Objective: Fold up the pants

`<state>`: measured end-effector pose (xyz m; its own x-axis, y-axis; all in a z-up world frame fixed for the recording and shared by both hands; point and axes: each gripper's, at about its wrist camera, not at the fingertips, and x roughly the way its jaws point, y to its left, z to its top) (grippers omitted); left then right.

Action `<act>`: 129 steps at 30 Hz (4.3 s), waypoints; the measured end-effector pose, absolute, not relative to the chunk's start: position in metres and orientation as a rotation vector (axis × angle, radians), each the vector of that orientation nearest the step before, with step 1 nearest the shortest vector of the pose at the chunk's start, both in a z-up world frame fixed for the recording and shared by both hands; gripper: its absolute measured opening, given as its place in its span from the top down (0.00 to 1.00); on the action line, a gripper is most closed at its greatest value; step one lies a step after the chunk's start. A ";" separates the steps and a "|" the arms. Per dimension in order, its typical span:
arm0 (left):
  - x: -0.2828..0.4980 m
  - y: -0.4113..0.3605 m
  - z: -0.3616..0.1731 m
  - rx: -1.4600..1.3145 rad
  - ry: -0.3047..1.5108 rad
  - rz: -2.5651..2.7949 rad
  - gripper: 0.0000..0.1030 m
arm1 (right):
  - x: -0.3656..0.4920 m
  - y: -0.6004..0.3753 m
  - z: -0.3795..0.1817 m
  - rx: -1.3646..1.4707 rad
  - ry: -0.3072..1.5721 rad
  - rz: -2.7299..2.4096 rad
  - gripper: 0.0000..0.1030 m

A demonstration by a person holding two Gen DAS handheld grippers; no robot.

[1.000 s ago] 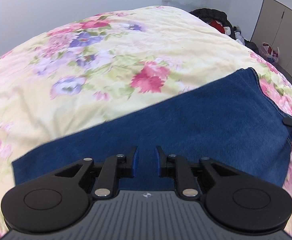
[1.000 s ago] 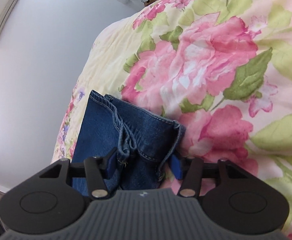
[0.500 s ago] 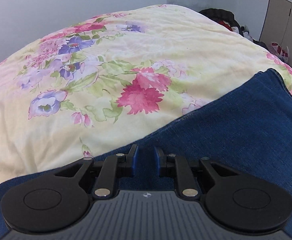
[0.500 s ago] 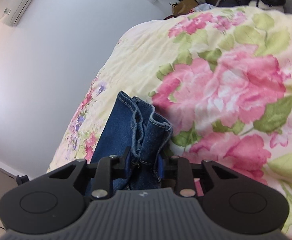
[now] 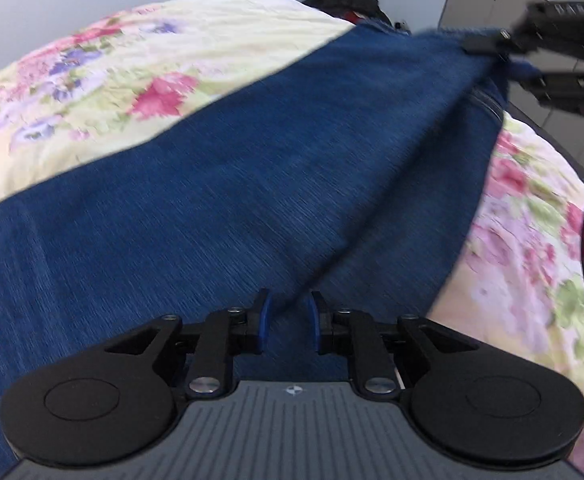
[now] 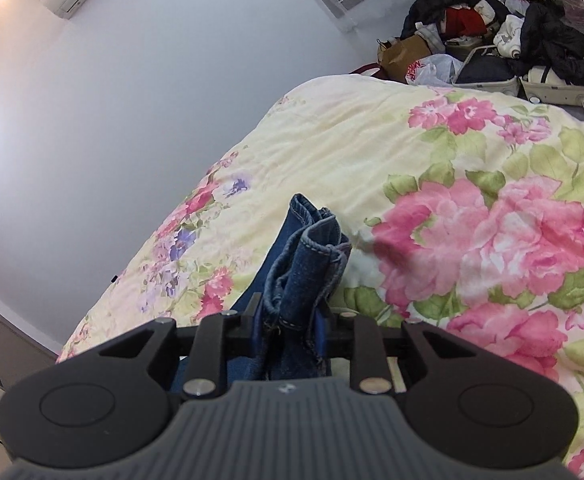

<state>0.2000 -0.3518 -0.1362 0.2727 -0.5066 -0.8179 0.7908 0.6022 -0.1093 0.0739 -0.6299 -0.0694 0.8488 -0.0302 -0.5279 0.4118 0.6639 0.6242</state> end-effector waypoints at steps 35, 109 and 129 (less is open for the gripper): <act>0.302 -0.050 -0.092 -0.021 0.960 -0.552 0.66 | 0.219 -0.257 -0.127 0.421 0.956 0.239 0.83; 0.375 -0.152 -0.122 -0.005 0.899 -0.624 0.83 | 0.252 -0.414 -0.075 0.210 0.781 0.130 0.92; 0.367 -0.136 -0.124 -0.066 0.963 -0.561 0.62 | 0.296 -0.412 -0.126 0.277 0.864 0.025 0.98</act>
<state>0.3666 -0.1363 -0.1240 0.4413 -0.4801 -0.7581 0.4228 0.8565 -0.2962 0.2957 -0.4123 -0.1263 0.6513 0.1336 -0.7470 0.0895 0.9640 0.2505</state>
